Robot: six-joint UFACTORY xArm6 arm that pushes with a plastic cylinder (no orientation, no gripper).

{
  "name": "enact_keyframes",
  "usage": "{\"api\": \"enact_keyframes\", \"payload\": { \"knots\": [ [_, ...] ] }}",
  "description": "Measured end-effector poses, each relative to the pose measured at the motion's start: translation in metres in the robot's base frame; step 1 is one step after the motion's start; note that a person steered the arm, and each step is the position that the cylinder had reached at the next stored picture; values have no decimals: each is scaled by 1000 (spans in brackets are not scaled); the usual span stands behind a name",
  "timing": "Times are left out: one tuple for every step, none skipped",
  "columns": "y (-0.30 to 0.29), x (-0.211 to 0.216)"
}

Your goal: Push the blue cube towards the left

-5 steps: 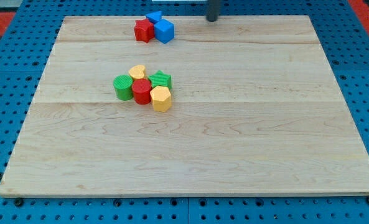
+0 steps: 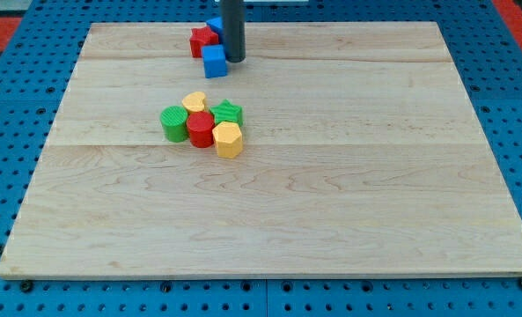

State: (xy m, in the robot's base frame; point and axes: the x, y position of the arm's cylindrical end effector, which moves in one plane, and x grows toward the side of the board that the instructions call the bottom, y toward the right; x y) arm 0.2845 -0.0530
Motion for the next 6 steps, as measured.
{"api": "enact_keyframes", "payload": {
  "knots": [
    [-52, 7],
    [-89, 38],
    [-105, 47],
    [-95, 30],
    [-76, -14],
    [-91, -5]
  ]
}}
